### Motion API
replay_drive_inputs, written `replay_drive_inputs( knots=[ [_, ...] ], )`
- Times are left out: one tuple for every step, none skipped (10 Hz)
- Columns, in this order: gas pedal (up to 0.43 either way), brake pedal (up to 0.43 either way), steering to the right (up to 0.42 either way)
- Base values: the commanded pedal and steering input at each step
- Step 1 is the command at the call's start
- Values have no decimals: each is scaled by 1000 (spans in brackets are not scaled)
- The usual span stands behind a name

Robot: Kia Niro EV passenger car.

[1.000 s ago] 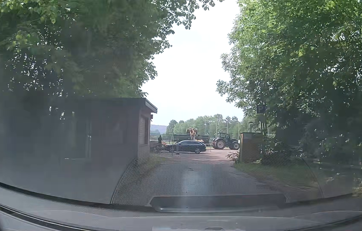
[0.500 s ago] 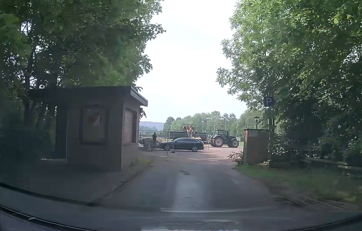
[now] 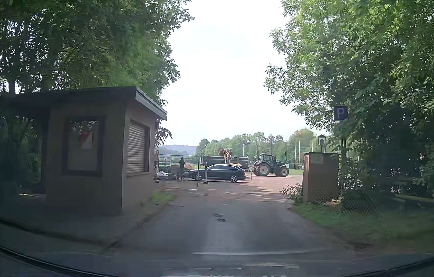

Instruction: Follow the waypoints while adhering to traffic rules and regulations

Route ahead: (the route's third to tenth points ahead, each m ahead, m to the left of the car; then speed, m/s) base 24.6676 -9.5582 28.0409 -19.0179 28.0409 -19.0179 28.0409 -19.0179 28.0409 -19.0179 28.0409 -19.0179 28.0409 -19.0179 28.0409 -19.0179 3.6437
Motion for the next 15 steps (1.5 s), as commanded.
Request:
replay_drive_inputs(
  knots=[
    [0, 0, -7],
    [0, 0, -8],
    [0, 0, -8],
    [0, 0, -8],
    [0, 0, -8],
    [0, 0, -9],
    [0, 0, -9],
    [0, 0, -10],
    [0, 0, -10],
    [0, 0, -10],
    [0, 0, -10],
    [0, 0, -10],
    [0, 0, -10],
    [0, 0, -11],
    [0, 0, -11]
  ],
)
